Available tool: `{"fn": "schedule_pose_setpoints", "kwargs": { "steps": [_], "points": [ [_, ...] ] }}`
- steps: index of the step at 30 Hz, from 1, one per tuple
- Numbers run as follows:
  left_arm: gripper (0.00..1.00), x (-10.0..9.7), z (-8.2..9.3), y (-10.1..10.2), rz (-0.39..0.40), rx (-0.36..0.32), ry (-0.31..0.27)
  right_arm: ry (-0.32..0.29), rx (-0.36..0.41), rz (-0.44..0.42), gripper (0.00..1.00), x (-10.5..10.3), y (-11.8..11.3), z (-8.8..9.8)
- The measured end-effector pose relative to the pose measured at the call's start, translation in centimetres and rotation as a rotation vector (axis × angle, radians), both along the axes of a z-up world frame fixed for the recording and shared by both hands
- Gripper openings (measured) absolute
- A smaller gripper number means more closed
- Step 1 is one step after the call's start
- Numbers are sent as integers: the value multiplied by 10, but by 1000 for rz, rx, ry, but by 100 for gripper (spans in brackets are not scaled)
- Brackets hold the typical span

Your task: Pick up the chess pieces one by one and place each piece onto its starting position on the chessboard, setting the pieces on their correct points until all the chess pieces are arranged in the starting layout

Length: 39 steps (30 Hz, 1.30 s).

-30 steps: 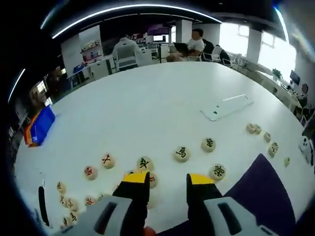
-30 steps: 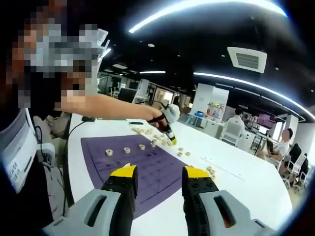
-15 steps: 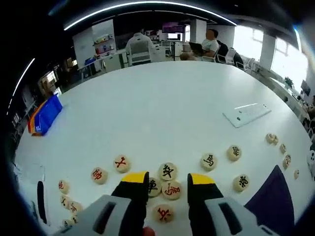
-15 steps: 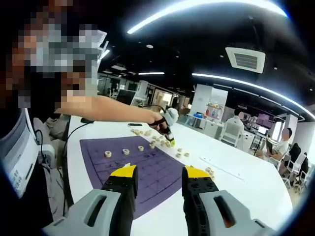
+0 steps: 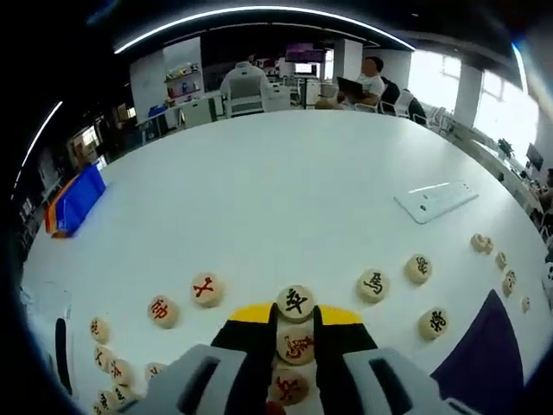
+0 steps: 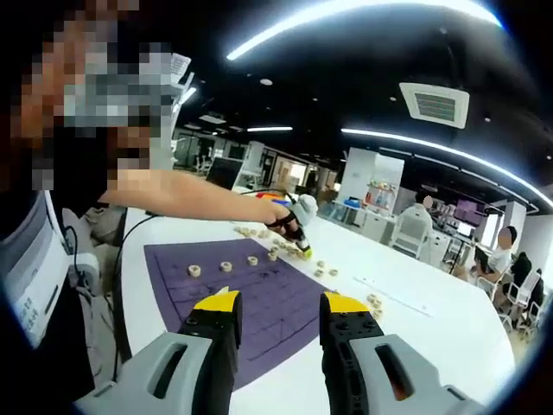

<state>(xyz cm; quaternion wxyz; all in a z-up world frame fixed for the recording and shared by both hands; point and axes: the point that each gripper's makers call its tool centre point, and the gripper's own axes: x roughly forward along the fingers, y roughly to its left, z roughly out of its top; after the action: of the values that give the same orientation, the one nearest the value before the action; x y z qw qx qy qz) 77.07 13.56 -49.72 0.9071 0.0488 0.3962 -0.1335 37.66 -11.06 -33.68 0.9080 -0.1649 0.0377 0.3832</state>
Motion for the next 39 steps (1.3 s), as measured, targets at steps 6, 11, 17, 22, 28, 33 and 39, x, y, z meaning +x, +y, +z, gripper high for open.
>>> {"fn": "schedule_pose_setpoints", "kwargs": {
  "steps": [6, 11, 17, 22, 28, 33, 39],
  "points": [
    [19, 4, 21, 6, -19, 7, -48, 2, -1, 6, 37, 0, 2, 1],
    [19, -14, 58, 2, -121, 36, -126, 5, 0, 12, 37, 1, 2, 2],
    [19, -68, 86, -11, -266, 36, -196, -3, 3, 14, 37, -2, 2, 6],
    [19, -131, 118, -8, -390, -43, -295, -18, 1, 15, 37, -7, 2, 11],
    [19, -197, 119, 6, -514, -21, -278, -27, -5, 24, 37, -12, 4, 13],
    [19, -258, 111, 18, -606, 3, -223, -31, -5, 26, 37, -13, 5, 12],
    [19, -333, 90, 15, -758, 12, -177, -21, -53, 80, 37, -24, 13, 2]
  ]
}}
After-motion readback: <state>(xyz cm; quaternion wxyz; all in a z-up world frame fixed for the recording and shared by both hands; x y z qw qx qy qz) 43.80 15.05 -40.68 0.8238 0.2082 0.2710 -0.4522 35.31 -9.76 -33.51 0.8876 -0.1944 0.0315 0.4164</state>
